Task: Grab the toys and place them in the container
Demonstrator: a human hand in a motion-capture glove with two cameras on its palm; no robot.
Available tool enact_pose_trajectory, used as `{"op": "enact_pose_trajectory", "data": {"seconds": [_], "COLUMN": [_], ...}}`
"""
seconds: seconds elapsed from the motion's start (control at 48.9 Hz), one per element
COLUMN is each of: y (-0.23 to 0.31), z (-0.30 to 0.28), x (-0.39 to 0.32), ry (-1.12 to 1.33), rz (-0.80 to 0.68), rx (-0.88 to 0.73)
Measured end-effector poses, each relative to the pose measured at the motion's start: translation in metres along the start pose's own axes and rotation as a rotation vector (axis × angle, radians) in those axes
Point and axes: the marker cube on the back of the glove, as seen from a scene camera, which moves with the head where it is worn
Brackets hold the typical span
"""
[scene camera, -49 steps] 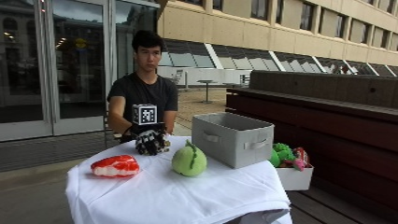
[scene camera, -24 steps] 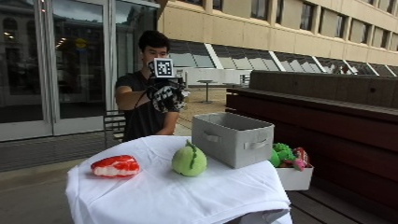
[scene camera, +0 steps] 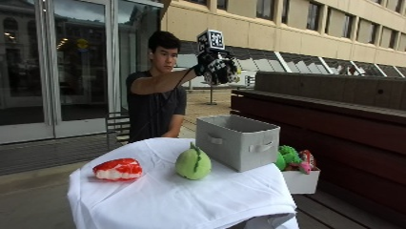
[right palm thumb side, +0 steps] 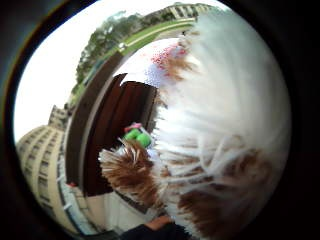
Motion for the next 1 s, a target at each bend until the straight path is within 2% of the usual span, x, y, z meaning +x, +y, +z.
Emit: {"op": "enact_pose_trajectory", "data": {"seconds": [0.041,0.123,0.368,0.594,0.716,1.003], "y": [-0.002,-0.006,-0.012,-0.004,-0.012,-0.013], "z": [0.010,0.030,0.078,0.065,0.049,0.045], "x": [-0.015,-0.036,-0.037,-0.016,0.040,0.181], "ry": [0.004,-0.011,-0.071,-0.025,0.047,0.098], "rz": [-0.080,-0.108,-0.040,-0.098,-0.106,0.029], "rx": [0.039,0.017,-0.203,-0.129,-0.064,-0.046]}}
